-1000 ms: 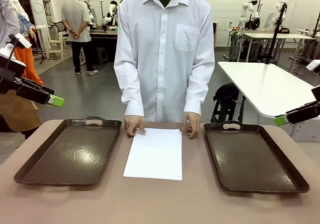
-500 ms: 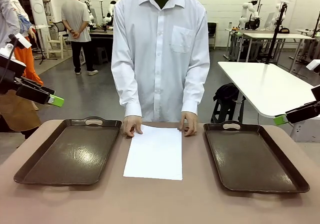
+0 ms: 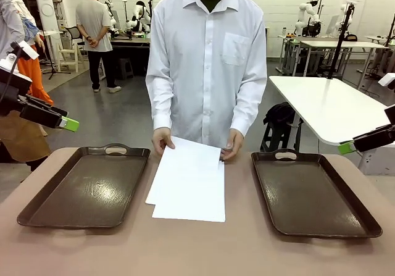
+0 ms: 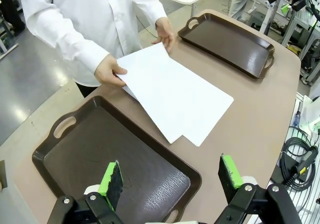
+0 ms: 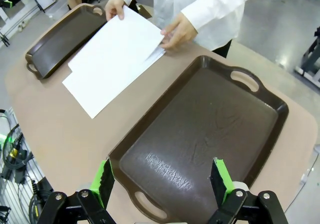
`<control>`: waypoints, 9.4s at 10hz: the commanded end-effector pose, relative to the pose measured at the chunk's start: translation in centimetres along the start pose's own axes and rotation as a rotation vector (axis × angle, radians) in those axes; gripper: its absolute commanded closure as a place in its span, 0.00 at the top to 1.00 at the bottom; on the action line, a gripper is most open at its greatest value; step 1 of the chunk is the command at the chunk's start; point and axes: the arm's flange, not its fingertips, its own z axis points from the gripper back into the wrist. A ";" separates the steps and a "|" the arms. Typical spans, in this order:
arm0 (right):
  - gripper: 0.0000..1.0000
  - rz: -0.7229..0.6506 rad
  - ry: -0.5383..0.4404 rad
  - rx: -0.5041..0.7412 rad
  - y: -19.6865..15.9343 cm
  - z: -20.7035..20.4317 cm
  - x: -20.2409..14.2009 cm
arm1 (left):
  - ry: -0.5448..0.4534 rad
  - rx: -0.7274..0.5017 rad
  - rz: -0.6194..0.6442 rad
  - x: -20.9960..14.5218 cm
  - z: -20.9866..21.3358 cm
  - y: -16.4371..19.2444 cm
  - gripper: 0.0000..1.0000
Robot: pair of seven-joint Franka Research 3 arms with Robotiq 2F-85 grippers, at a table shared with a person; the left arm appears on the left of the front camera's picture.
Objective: Sort the A4 documents.
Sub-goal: Receive the A4 Paper, then place the A4 Paper in the designated Handle tray.
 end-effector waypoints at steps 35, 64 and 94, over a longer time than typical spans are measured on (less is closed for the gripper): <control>1.00 -0.039 0.048 0.032 0.0 -2.0 0.7 | -0.002 -0.008 -0.010 -0.1 -0.1 0.2 1.00; 1.00 -0.964 0.200 0.972 3.3 -33.4 14.4 | -0.002 -0.008 -0.010 -0.1 -0.1 0.2 1.00; 0.00 -0.963 0.208 0.910 2.8 -33.7 14.3 | -0.002 -0.008 -0.010 -0.1 -0.1 0.2 1.00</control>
